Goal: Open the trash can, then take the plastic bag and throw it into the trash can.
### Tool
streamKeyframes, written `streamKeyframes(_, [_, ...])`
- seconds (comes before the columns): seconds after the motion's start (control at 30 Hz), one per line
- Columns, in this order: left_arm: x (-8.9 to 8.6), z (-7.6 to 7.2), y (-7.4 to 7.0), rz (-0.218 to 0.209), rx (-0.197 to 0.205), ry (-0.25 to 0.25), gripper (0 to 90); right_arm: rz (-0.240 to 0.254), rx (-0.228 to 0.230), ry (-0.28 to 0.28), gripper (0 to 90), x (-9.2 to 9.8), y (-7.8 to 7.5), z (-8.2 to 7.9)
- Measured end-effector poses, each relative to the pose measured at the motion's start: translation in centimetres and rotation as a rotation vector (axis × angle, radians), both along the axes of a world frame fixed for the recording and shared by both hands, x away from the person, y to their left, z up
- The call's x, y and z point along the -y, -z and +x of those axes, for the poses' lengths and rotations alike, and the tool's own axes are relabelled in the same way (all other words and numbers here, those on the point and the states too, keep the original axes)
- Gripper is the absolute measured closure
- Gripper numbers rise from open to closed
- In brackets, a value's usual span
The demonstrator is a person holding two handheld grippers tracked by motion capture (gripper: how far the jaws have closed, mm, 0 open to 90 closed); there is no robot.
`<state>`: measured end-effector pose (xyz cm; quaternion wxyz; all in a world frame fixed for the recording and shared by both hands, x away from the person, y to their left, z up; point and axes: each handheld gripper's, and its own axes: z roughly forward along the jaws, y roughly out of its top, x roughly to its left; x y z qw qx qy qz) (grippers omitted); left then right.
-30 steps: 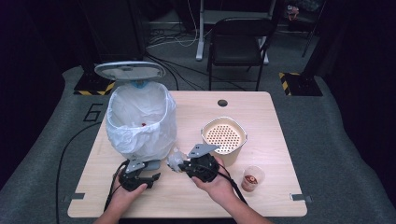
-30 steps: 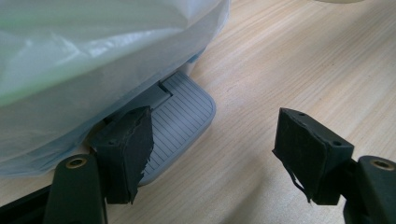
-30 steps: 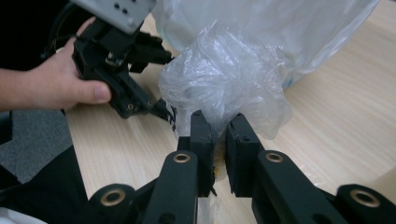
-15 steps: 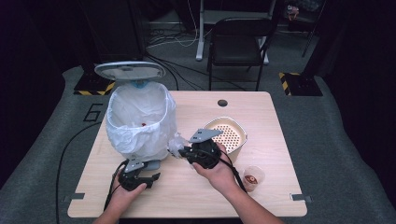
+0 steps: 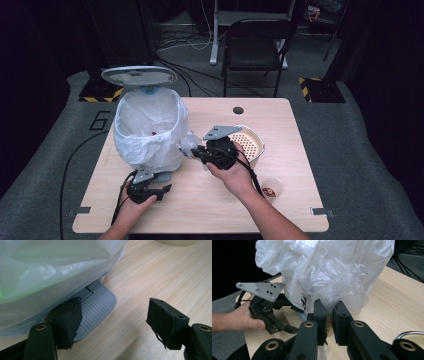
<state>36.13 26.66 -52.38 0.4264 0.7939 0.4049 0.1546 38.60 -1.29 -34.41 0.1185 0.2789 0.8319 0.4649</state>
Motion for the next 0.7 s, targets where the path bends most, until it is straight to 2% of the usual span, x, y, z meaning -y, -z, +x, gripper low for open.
streamKeyframes(0.2, [0.1,-0.1,0.0,0.001,0.003,-0.007,28.0,-0.012,0.003,-0.011,82.8,-0.6,-0.7,0.4])
streamKeyframes(0.37, [0.0,-0.2,0.0,0.009,0.003,-0.004,28.0,-0.003,0.012,-0.012,82.8,-0.9,-1.3,0.7])
streamKeyframes(0.4, [-0.1,-0.2,0.0,0.003,-0.005,-0.006,28.0,0.002,0.011,-0.007,82.7,-1.0,-1.7,0.8])
streamKeyframes(0.5, [0.0,-0.2,0.1,0.000,0.006,-0.010,28.0,0.003,0.016,-0.006,82.7,-1.0,-2.1,0.9])
streamKeyframes(0.53, [0.1,-0.3,0.1,0.015,0.005,-0.009,28.0,0.001,0.024,-0.010,82.6,-1.0,-2.7,1.1])
streamKeyframes(0.67, [0.0,-0.3,0.0,0.014,0.003,-0.010,28.0,0.007,0.036,-0.008,82.7,-0.7,-3.4,1.5])
streamKeyframes(0.7, [0.0,-0.3,0.0,0.014,0.003,-0.010,28.0,0.011,0.028,-0.003,82.7,-0.8,-3.5,1.5])
